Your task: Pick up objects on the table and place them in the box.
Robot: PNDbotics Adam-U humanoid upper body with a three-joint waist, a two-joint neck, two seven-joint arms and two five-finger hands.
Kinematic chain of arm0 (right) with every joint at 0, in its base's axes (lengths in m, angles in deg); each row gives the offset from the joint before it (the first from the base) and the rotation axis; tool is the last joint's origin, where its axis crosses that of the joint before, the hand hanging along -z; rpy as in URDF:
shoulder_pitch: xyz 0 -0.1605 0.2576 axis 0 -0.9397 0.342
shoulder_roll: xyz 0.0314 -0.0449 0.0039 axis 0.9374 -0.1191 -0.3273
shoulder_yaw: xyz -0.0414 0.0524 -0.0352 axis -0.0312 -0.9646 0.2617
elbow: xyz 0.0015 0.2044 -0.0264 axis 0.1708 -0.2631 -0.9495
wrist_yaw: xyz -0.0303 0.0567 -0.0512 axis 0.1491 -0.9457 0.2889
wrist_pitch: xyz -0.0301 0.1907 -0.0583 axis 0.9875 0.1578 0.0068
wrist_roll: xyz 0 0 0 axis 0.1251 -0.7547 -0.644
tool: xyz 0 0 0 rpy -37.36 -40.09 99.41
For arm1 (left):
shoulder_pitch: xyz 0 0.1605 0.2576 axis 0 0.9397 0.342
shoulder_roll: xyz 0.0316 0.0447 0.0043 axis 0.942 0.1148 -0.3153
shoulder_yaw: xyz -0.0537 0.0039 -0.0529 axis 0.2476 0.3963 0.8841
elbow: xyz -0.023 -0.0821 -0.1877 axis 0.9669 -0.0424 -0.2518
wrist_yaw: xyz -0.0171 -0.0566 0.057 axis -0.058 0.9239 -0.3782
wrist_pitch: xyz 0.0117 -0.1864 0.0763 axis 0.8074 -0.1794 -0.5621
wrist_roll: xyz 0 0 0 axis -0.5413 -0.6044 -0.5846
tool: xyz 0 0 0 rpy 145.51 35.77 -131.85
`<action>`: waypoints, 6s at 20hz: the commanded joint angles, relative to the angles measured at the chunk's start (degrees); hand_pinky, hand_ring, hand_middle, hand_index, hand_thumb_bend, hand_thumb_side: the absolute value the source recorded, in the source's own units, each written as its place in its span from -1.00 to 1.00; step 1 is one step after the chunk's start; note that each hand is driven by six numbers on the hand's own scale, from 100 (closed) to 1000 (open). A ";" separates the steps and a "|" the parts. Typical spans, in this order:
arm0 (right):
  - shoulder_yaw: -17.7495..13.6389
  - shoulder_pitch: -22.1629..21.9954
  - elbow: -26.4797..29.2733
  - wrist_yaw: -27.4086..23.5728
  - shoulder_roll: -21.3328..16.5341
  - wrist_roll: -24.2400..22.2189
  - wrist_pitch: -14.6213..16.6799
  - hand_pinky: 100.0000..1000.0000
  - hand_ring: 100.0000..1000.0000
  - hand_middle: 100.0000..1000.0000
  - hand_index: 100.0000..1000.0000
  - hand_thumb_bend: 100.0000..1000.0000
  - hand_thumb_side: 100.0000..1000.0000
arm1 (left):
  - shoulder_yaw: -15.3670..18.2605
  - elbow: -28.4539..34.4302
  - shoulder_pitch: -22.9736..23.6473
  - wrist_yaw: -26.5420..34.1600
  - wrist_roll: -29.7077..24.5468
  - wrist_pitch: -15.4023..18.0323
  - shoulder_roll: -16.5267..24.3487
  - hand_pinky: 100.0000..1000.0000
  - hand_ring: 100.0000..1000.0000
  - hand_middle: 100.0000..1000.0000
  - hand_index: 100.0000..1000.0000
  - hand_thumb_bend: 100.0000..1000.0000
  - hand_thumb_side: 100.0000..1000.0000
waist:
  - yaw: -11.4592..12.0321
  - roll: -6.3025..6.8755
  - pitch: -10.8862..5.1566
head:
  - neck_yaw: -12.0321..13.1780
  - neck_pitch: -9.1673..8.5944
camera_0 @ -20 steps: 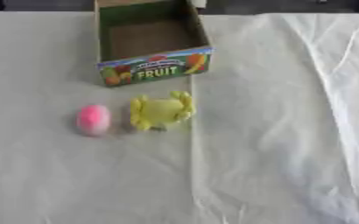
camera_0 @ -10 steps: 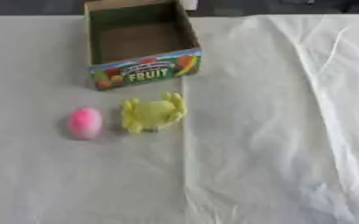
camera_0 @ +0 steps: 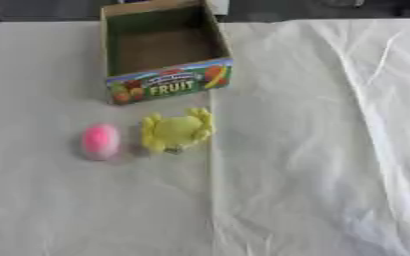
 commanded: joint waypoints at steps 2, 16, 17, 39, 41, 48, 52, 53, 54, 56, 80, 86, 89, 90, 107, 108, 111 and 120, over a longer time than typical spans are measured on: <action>-0.16 0.46 1.09 -0.52 -1.97 -0.36 0.08 0.17 0.24 0.00 0.36 -1.00 0.16 | -3.12 0.94 -2.78 -2.75 -8.63 -0.50 3.45 0.18 0.41 0.40 0.73 -0.54 0.85 | -0.20 0.17 -1.35 | 0.53 0.06; 0.15 0.44 1.09 -0.78 -2.03 -0.78 0.05 0.17 0.23 0.00 0.36 -1.00 0.18 | -9.68 0.94 -5.61 -3.94 -25.36 -1.32 3.75 0.24 0.44 0.43 0.75 0.31 1.00 | -0.63 0.55 -1.33 | 1.02 -0.12; 0.15 0.44 1.09 -0.82 -2.02 -0.78 0.08 0.17 0.23 0.00 0.36 -1.00 0.18 | -9.76 0.94 -5.52 -3.84 -25.66 -1.53 3.76 0.24 0.44 0.43 0.74 0.38 1.00 | -0.68 0.54 -1.30 | 1.07 -0.13; 0.36 0.56 1.09 -1.12 -1.75 -1.17 -0.05 0.18 0.23 -0.01 0.35 -1.00 0.19 | -14.10 0.94 -3.27 0.86 -38.24 -10.73 2.82 0.27 0.59 0.66 0.95 0.24 0.53 | -1.50 0.38 -0.38 | 1.69 -0.67; 0.35 0.54 1.09 -1.14 -1.74 -1.16 -0.06 0.18 0.23 -0.01 0.35 -1.00 0.20 | -14.33 0.94 -2.91 -0.05 -38.52 -11.44 2.78 0.27 0.60 0.68 0.95 0.15 0.43 | -1.62 0.34 -0.27 | 1.75 -0.74; 0.37 0.50 1.09 -1.21 -1.65 -1.23 -0.12 0.18 0.23 -0.01 0.35 -1.00 0.20 | -14.49 0.94 -1.94 -4.45 -38.80 -13.36 3.06 0.31 0.63 0.70 0.94 -0.21 0.03 | -1.85 0.24 0.22 | 1.77 -0.99; 0.39 0.44 1.09 -1.25 -1.59 -1.29 -0.19 0.18 0.23 -0.01 0.35 -1.00 0.20 | -14.07 0.94 -1.55 -8.46 -37.70 -13.45 3.24 0.35 0.65 0.71 0.94 -0.22 0.00 | -1.89 0.18 0.57 | 1.71 -1.19; 0.40 0.44 1.09 -1.26 -1.57 -1.31 -0.20 0.18 0.23 -0.02 0.35 -1.00 0.20 | -13.98 0.94 -1.43 -9.54 -37.46 -13.48 3.25 0.36 0.66 0.71 0.94 -0.24 0.00 | -1.90 0.17 0.65 | 1.72 -1.25; 0.40 0.44 1.09 -1.26 -1.55 -1.32 -0.21 0.18 0.23 -0.02 0.35 -1.00 0.20 | -13.87 0.94 -1.29 -10.62 -37.24 -13.57 3.27 0.36 0.66 0.71 0.94 -0.24 -0.01 | -1.93 0.16 0.73 | 1.75 -1.31; 0.40 0.44 1.09 -1.26 -1.54 -1.33 -0.23 0.18 0.23 -0.02 0.35 -1.00 0.20 | -13.68 0.94 -1.04 -12.17 -37.06 -13.84 3.18 0.36 0.66 0.71 0.93 -0.23 0.00 | -1.99 0.15 0.86 | 1.81 -1.38; 0.39 0.24 1.09 -1.60 -0.91 -1.36 -0.56 0.18 0.24 -0.02 0.35 -1.00 0.19 | -15.22 -7.77 -2.68 -13.49 -29.72 -16.17 -1.69 0.14 0.51 0.48 0.82 0.00 0.25 | -2.49 0.05 2.05 | 2.33 -2.14; 0.45 0.28 1.09 -1.66 -0.79 -1.42 -0.56 0.18 0.24 -0.02 0.36 -1.00 0.20 | -15.85 -9.15 -3.22 -13.56 -28.56 -15.70 -2.39 0.04 0.46 0.46 0.81 -0.08 0.21 | -2.45 0.12 2.19 | 2.50 -2.48; 0.48 0.29 1.09 -1.71 -0.77 -1.46 -0.53 0.18 0.24 -0.02 0.36 -1.00 0.20 | -16.34 -10.46 -3.59 -14.06 -28.29 -15.54 -2.85 0.04 0.46 0.45 0.80 -0.14 0.18 | -2.57 0.12 2.28 | 2.60 -2.57; 0.50 0.29 1.09 -1.73 -0.75 -1.49 -0.54 0.18 0.24 -0.02 0.36 -1.00 0.21 | -16.52 -10.97 -3.74 -14.40 -28.22 -15.46 -2.99 0.05 0.46 0.45 0.81 -0.13 0.16 | -2.60 0.12 2.32 | 2.62 -2.62; 0.39 0.00 1.09 -1.90 -0.41 -1.29 -0.84 0.19 0.24 -0.02 0.36 -1.00 0.20 | -16.87 -12.55 -4.52 -5.92 -22.20 -14.03 -4.81 -0.27 0.21 0.17 0.40 -0.86 -0.16 | -2.65 -0.20 2.69 | 2.79 -2.72; 0.35 -0.05 1.09 -1.91 -0.39 -1.23 -0.89 0.19 0.24 -0.02 0.36 -1.00 0.20 | -16.90 -12.48 -4.47 -5.08 -21.50 -13.70 -4.81 -0.30 0.20 0.15 0.39 -0.94 -0.25 | -2.64 -0.22 2.70 | 2.79 -2.72; 0.30 -0.14 1.09 -1.93 -0.35 -1.08 -1.01 0.19 0.24 -0.02 0.36 -1.00 0.20 | -17.03 -12.23 -4.29 -2.63 -19.88 -12.96 -4.76 -0.34 0.16 0.12 0.35 -1.00 -0.47 | -2.57 -0.26 2.75 | 2.76 -2.61; 0.25 -0.36 1.09 -2.15 -0.23 -1.01 -1.17 0.19 0.24 -0.03 0.36 -1.00 0.21 | -16.29 -8.26 -3.88 2.03 -20.92 -13.95 -3.61 -0.48 0.04 0.06 0.30 -1.00 -0.66 | -2.25 -0.24 2.63 | 2.67 -2.49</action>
